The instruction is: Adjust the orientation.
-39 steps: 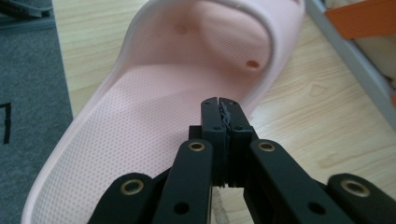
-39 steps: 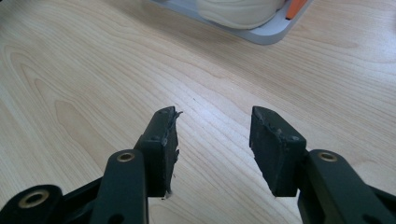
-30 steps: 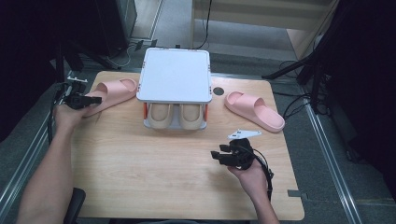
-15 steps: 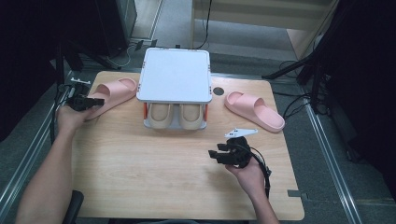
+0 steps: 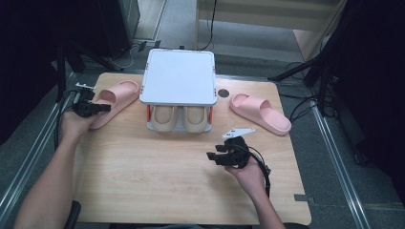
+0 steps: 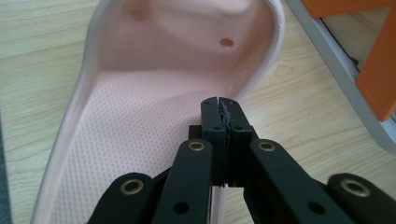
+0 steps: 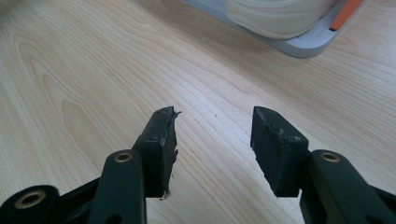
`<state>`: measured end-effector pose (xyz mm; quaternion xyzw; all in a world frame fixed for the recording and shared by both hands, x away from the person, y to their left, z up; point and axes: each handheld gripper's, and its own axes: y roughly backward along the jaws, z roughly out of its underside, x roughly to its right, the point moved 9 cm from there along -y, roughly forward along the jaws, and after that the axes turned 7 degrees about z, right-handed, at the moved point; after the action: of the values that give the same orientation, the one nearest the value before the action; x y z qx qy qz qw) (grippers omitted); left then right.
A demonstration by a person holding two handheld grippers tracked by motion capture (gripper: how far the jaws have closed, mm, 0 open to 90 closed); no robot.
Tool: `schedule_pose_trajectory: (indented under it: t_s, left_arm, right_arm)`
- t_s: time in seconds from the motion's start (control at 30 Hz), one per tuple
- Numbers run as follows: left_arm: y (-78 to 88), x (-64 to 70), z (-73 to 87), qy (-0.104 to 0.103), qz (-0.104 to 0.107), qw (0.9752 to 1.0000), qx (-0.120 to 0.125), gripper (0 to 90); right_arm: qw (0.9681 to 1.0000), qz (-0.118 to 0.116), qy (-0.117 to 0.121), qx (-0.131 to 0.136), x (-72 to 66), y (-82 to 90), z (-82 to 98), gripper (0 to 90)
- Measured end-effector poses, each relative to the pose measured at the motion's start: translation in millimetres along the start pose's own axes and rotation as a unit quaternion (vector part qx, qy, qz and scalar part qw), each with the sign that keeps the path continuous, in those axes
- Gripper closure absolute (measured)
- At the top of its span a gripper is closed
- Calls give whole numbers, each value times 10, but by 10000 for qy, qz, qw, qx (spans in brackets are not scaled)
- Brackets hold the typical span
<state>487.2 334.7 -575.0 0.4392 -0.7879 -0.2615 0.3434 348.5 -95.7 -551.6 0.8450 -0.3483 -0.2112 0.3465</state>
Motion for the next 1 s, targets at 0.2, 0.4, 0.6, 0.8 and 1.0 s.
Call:
schedule_pose_trajectory:
  t_s: [0.2,0.4,0.6,0.8,1.0]
  left_arm:
    - [-69,165,-4,-127,95,9998,-113,896]
    - [-180,368,-31,-161,267,9994,-164,896]
    - [-267,482,-76,-59,288,9995,-144,896]
    - [-334,556,-120,-77,268,9995,-142,895]
    - [-261,521,-134,-53,237,9997,-95,796]
  right_arm:
    - [10000,-17,17,-3,-9,-9,-13,512]
    - [10000,-20,14,-27,-11,-17,-10,511]
    - [10000,-18,38,-38,-13,-24,-5,511]
    - [9999,-19,56,-81,-28,-51,1,510]
    - [10000,-16,26,-63,-14,-33,7,510]
